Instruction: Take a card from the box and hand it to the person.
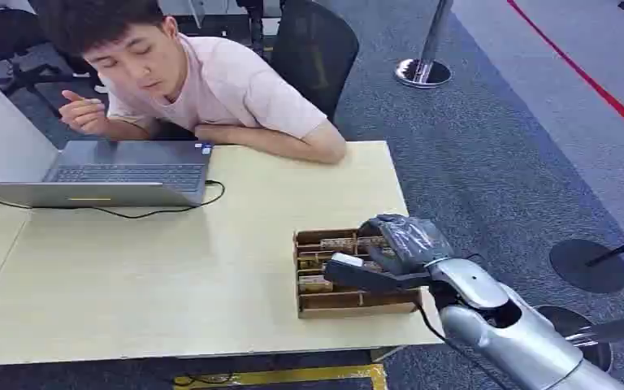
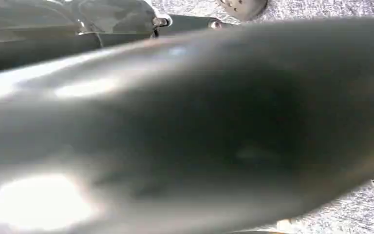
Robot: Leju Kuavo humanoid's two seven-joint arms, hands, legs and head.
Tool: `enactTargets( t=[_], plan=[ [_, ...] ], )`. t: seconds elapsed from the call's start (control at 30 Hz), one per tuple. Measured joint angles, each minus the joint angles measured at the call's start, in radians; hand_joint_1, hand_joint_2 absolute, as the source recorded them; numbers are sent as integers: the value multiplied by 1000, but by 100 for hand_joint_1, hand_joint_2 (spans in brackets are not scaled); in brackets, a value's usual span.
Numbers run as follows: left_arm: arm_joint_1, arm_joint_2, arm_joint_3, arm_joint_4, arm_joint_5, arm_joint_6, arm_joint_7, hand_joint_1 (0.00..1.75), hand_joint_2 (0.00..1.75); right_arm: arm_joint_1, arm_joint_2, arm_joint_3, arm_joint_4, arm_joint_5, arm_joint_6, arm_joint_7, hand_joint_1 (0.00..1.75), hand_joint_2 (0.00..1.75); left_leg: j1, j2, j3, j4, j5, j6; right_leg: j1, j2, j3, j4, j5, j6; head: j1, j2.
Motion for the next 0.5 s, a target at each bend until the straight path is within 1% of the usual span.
enactTargets(
  t=[0.03, 0.5],
  plan=[
    [0, 0, 0, 0, 0, 0, 0, 0, 0, 1, -1, 0, 0, 0, 0, 0, 94, 175, 0, 0, 0, 0, 0, 0, 0, 0, 0, 0, 0, 0, 0, 0],
    [0, 0, 0, 0, 0, 0, 3, 0, 0, 10, -10, 0, 0, 0, -1, -6, 96, 175, 0, 0, 0, 0, 0, 0, 0, 0, 0, 0, 0, 0, 0, 0]
  ],
)
